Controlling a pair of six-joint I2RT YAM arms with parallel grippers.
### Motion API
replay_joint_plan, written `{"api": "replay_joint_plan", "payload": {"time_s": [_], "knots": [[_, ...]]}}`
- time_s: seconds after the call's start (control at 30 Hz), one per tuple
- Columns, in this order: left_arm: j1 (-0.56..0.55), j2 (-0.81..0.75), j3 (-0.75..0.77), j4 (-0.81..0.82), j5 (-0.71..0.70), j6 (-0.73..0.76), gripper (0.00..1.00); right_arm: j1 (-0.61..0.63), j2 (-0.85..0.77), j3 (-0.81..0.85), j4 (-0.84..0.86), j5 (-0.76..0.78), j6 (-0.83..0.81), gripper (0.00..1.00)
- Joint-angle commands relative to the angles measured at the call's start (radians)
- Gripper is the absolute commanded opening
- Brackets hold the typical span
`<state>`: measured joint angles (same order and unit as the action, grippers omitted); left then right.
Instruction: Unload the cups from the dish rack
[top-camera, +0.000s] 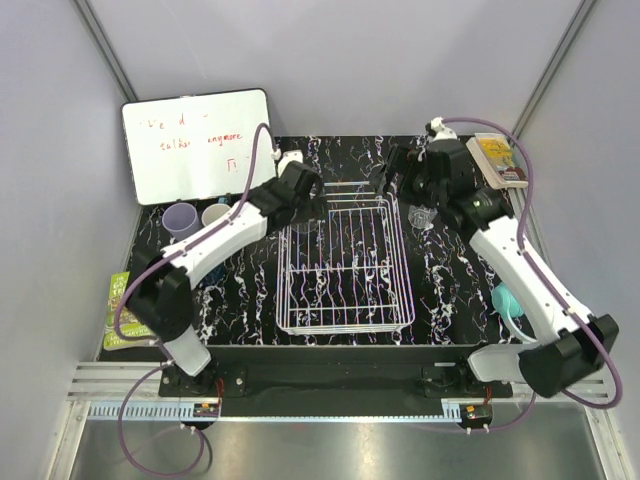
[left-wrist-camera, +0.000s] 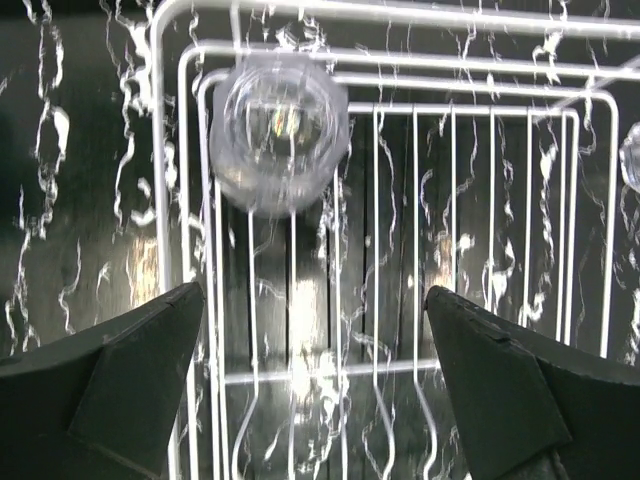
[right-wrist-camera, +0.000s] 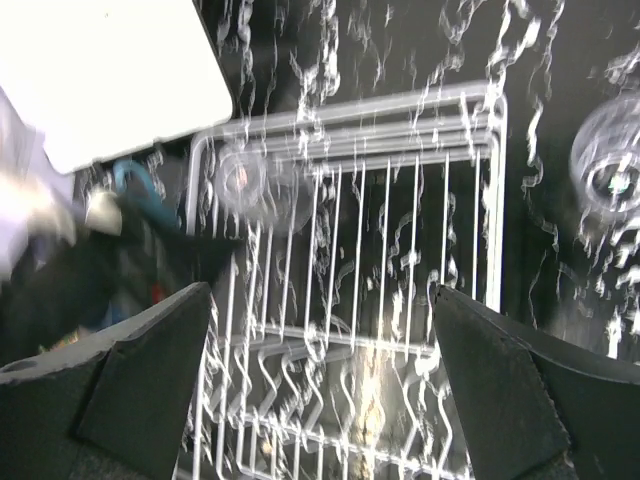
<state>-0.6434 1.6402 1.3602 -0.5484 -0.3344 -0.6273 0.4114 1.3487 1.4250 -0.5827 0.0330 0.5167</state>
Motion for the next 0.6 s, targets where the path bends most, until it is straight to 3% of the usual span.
{"api": "replay_joint_plan", "payload": {"time_s": [0.0,0.23,0.57], "knots": [[0.065,0.113,0.141,0.007,-0.006,0.051,0.99,0.033,-0.114,-0.176,0.138,0.025,-0.014,1.00],[0.108,0.247,0.237,-0.004,0.006,0.069,0.99,0.040,-0.243,-0.336,0.192,0.030,-0.009,1.00],[0.114,0.363,0.300,-0.013,0.035,0.087,0.99,0.041,-0.237,-0.379,0.215,0.008,0.008,1.00]]}}
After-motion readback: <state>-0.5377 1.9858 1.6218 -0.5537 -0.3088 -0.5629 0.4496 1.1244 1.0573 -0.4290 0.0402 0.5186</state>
